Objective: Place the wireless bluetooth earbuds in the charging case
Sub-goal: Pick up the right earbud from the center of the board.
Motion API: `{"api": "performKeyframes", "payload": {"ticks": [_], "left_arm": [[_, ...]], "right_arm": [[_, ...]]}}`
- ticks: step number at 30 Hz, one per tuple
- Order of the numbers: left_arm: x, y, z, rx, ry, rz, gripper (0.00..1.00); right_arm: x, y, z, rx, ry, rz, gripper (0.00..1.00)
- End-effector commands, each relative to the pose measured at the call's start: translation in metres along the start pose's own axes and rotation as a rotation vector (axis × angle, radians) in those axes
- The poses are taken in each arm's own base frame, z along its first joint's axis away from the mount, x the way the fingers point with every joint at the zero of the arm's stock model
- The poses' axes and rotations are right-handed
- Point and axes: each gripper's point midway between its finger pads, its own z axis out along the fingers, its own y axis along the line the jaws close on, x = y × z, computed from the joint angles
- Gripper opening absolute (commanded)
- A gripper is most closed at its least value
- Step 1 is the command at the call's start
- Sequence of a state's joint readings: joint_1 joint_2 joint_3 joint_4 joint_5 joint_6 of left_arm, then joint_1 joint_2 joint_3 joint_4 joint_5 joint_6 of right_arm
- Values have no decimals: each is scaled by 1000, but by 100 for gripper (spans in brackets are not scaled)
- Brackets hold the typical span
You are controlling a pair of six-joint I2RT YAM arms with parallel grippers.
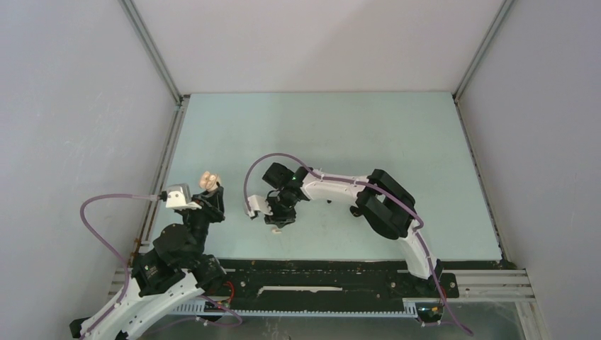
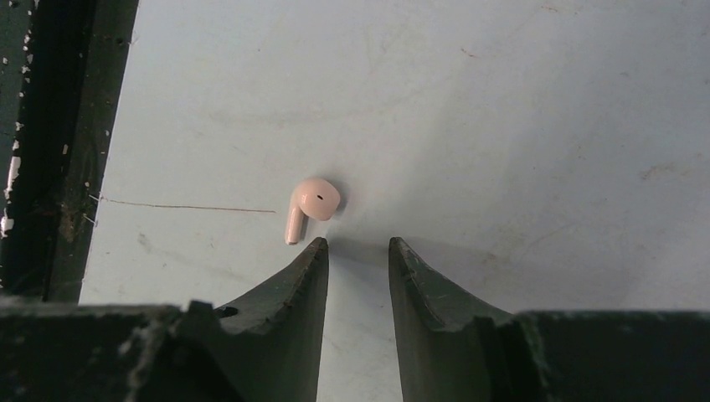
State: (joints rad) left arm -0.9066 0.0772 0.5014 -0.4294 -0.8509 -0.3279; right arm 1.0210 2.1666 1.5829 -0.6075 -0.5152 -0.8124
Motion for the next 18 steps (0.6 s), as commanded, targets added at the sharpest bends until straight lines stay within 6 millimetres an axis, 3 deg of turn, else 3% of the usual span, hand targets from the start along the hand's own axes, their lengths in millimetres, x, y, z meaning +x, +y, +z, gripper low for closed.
{"api": "performKeyframes", "payload": {"ticks": [1, 6, 18], "left_arm": [[-8, -1, 1, 2, -27, -3, 0], [-8, 1, 0, -1, -30, -5, 0], [-6, 0, 0, 2, -28, -11, 0]], "right_arm": [[21, 28, 17, -89, 96, 39, 36], [18, 43, 23, -133, 102, 19, 37], [15, 42, 28, -147, 98, 50, 32]]}}
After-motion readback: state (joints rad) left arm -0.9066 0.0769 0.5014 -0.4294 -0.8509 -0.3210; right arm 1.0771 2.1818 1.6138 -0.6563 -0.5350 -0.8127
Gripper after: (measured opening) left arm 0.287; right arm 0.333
